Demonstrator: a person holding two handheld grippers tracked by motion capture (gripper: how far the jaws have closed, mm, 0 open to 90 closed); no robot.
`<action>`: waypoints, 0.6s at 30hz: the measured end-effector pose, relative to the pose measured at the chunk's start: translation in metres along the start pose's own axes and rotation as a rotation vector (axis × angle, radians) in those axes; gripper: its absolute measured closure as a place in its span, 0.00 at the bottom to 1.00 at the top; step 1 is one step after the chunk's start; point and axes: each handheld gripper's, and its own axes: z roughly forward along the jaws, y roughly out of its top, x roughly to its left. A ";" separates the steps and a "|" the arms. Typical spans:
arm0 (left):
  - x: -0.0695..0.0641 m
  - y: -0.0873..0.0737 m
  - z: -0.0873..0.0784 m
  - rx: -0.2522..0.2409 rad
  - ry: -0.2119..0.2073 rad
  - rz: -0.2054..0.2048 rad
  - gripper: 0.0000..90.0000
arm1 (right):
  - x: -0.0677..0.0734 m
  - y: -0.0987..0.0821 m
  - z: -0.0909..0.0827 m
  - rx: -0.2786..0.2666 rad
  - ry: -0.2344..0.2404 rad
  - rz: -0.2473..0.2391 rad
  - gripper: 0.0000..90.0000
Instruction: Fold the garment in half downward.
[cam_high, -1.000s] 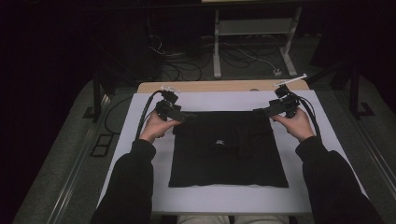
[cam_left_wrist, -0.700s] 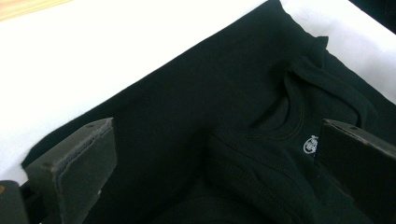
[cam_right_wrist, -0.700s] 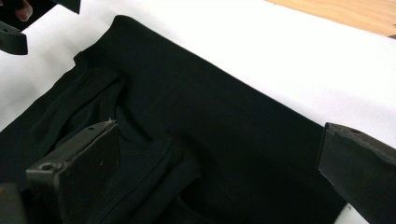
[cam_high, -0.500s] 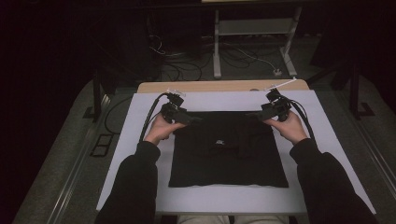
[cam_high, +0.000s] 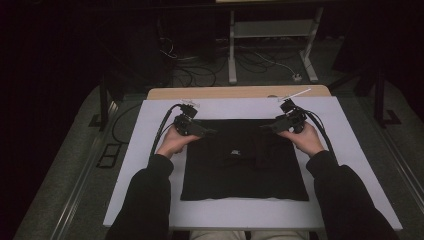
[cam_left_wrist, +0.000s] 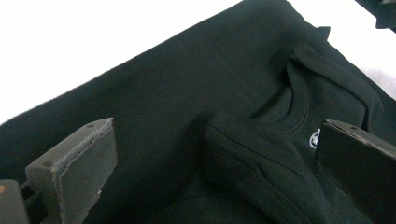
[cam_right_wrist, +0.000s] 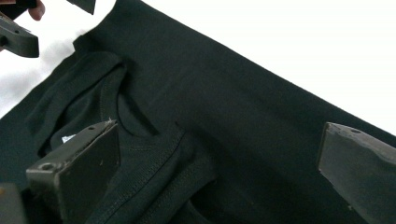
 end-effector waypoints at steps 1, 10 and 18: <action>0.000 0.000 0.002 0.002 -0.002 -0.004 0.00 | 0.000 0.000 0.001 0.004 0.002 0.000 0.00; -0.001 -0.002 0.011 0.019 -0.016 -0.004 0.00 | 0.000 -0.005 0.011 0.030 -0.003 0.004 0.00; 0.003 -0.008 0.016 0.021 -0.022 -0.026 0.00 | -0.001 -0.011 0.016 0.034 0.008 0.008 0.00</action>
